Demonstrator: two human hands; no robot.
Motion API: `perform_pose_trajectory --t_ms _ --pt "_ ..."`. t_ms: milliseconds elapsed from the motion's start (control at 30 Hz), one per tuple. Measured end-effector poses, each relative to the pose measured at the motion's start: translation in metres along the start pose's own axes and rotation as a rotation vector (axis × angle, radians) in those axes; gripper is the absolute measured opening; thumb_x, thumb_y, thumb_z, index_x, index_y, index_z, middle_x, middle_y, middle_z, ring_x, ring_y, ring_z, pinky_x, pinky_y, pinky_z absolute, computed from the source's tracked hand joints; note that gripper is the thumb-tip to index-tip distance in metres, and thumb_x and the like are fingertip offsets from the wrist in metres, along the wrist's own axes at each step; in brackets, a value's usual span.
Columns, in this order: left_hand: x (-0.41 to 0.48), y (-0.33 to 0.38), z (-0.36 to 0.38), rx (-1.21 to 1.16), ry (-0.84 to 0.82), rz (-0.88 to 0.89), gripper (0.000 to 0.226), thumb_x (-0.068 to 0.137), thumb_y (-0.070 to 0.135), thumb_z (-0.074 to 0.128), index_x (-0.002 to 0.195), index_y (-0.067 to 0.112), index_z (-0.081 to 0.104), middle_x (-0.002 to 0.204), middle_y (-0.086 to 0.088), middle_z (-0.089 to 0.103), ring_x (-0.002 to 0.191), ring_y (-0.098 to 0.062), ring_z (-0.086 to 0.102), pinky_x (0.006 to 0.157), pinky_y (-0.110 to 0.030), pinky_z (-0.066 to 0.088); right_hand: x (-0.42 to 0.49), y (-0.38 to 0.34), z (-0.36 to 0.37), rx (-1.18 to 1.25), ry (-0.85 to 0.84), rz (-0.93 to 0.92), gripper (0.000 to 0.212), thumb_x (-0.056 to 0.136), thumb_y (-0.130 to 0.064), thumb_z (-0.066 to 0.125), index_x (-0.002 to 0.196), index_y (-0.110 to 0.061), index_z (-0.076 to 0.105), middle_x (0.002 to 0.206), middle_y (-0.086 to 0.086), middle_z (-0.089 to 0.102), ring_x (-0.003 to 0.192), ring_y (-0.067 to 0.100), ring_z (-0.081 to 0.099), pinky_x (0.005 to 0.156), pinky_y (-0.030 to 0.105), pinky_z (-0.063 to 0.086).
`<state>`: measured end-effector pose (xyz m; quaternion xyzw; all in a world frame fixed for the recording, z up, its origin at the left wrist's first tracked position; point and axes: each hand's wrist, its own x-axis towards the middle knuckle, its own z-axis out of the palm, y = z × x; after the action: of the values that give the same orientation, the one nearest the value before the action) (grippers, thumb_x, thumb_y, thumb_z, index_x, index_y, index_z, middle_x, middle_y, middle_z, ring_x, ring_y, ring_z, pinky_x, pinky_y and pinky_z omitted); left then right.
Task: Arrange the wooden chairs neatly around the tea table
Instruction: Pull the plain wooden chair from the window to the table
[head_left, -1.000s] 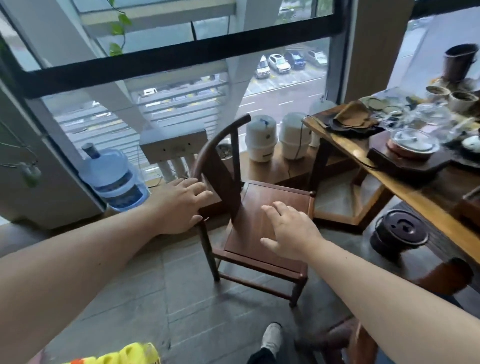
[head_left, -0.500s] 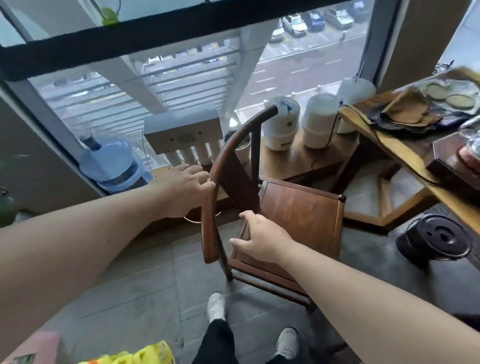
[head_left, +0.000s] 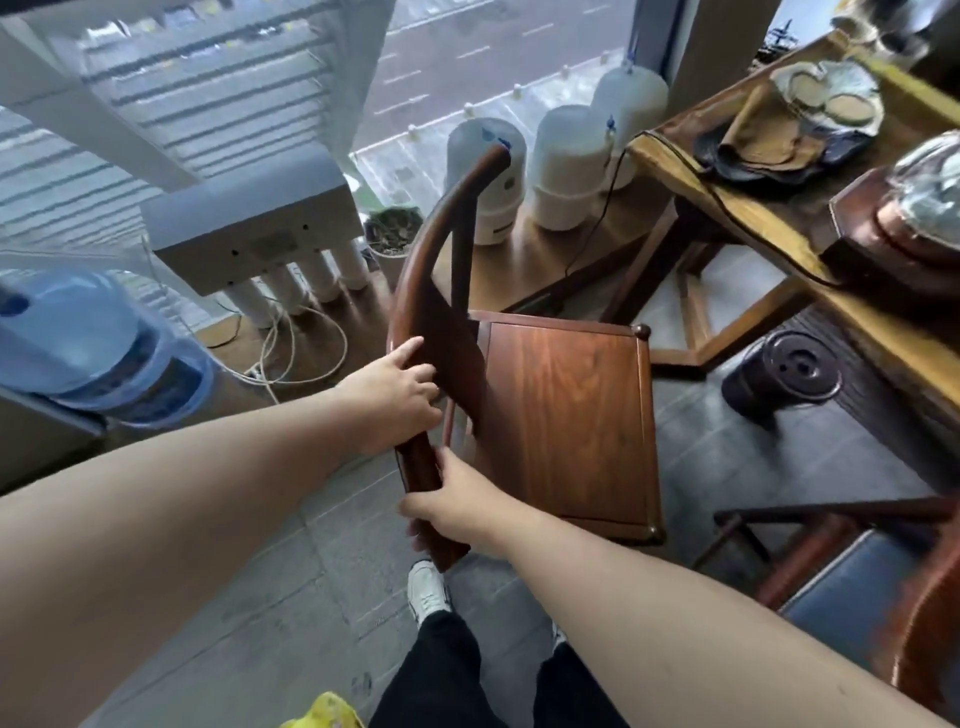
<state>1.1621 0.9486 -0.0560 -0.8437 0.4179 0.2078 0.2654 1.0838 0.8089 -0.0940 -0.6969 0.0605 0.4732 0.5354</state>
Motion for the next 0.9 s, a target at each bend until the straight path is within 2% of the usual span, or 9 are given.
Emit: perform_pose_trajectory --t_ms 100,300,400,533,633,800,900 --pt "0.002 -0.001 -0.001 0.028 0.021 0.056 0.023 0.087 0.021 0.048 0.106 0.027 0.060 0.108 0.001 0.062 0.112 -0.026 0.050 0.114 -0.062 0.013 -0.009 0.001 0.002 -0.074 0.050 -0.028 0.041 0.084 -0.011 0.062 0.119 -0.015 0.040 0.076 0.008 0.057 0.050 0.016 0.058 0.047 0.022 0.050" --pt "0.006 0.041 -0.023 -0.052 0.109 0.074 0.018 0.088 0.027 0.048 0.104 0.026 0.057 0.105 0.004 0.063 0.106 -0.024 0.051 0.107 -0.054 0.027 -0.049 0.027 -0.026 -0.175 0.043 -0.008 0.037 0.078 -0.015 0.062 0.110 -0.014 0.043 0.074 0.013 0.061 0.047 0.019 0.059 0.047 0.032 0.051" --pt "0.013 0.077 -0.037 -0.103 0.188 0.056 0.016 0.086 0.032 0.051 0.098 0.023 0.056 0.096 0.003 0.065 0.098 -0.025 0.055 0.096 -0.047 0.037 -0.082 0.051 -0.053 -0.260 0.012 0.002 0.040 0.072 -0.019 0.062 0.108 -0.016 0.045 0.076 0.014 0.062 0.053 0.024 0.060 0.052 0.040 0.053" --pt "0.026 0.135 -0.066 -0.175 0.255 0.093 0.024 0.081 0.039 0.056 0.099 0.023 0.055 0.093 0.005 0.066 0.095 -0.024 0.057 0.081 -0.041 0.042 -0.137 0.088 -0.096 -0.365 -0.059 0.048 0.039 0.079 -0.010 0.063 0.113 -0.013 0.045 0.070 0.012 0.061 0.049 0.021 0.057 0.047 0.032 0.050" --pt "0.040 0.176 -0.087 -0.217 0.257 0.115 0.026 0.080 0.040 0.058 0.101 0.025 0.055 0.096 0.006 0.067 0.098 -0.022 0.057 0.079 -0.038 0.038 -0.177 0.112 -0.125 -0.422 -0.092 0.096 0.041 0.080 -0.006 0.060 0.117 -0.013 0.044 0.064 0.010 0.059 0.042 0.018 0.053 0.041 0.026 0.046" --pt "0.065 0.227 -0.111 -0.235 0.273 0.145 0.030 0.077 0.043 0.061 0.098 0.023 0.055 0.093 0.005 0.067 0.097 -0.021 0.058 0.079 -0.038 0.040 -0.218 0.147 -0.161 -0.498 -0.049 0.116 0.043 0.075 -0.009 0.066 0.114 -0.016 0.050 0.065 0.006 0.059 0.053 0.024 0.056 0.051 0.037 0.047" --pt "0.074 0.247 -0.121 -0.234 0.261 0.196 0.032 0.080 0.043 0.060 0.102 0.021 0.053 0.096 0.002 0.066 0.099 -0.023 0.057 0.081 -0.038 0.042 -0.233 0.159 -0.173 -0.583 -0.054 0.142 0.050 0.078 -0.013 0.069 0.124 -0.015 0.049 0.069 0.000 0.062 0.052 0.016 0.058 0.049 0.031 0.051"
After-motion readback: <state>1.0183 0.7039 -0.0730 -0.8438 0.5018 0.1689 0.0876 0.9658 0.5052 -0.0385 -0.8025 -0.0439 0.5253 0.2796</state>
